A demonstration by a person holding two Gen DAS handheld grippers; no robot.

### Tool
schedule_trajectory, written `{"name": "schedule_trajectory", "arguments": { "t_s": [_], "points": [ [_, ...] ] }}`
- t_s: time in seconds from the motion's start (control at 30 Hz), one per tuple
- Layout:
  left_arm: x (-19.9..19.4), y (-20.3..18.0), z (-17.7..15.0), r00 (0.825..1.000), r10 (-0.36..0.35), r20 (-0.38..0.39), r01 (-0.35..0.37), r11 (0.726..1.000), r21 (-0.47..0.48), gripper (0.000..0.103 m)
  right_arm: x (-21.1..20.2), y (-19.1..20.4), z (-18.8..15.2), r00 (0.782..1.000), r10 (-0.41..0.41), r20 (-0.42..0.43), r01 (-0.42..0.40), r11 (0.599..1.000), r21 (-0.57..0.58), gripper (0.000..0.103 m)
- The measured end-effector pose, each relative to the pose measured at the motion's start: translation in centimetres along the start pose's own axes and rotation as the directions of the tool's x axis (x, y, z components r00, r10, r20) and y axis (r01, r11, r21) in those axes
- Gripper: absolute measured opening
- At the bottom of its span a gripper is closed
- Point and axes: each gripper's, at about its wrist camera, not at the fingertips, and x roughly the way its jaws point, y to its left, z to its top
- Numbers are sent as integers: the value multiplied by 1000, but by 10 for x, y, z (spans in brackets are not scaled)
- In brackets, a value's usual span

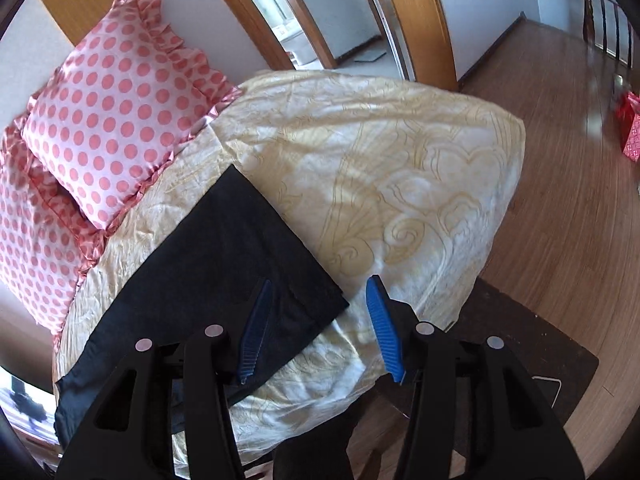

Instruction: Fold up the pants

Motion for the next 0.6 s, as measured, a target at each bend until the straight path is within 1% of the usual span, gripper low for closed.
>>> {"name": "schedule_trajectory", "arguments": {
  "t_s": [0.1,0.17,0.27,0.33,0.47,0.53,0.6],
  "points": [
    [-1,0,-1,1000,-1,0,1,1000,0,101,1,6,-5,998,66,-16,-66,998,22,52],
    [-2,0,-2,1000,-3,0,3,1000,-1,101,3,8,-6,995,95,-23,-94,995,38,52],
    [-4,0,-3,1000,-8,0,8,1000,-2,101,2,3,-12,987,157,-20,-153,982,110,52],
    [-4,-1,-3,1000,-8,0,8,1000,-1,101,2,-3,-18,976,217,-16,-211,961,178,52],
    [-4,-2,-3,1000,-8,0,8,1000,-1,101,2,-2,-29,951,307,-31,-291,926,239,51],
    [-4,-2,-3,1000,-6,0,6,1000,1,101,3,0,-31,947,320,-22,-305,918,254,51],
    [-4,-1,-3,1000,-7,-1,7,1000,5,101,7,-2,-27,947,322,8,-313,912,265,51]
  ]
}}
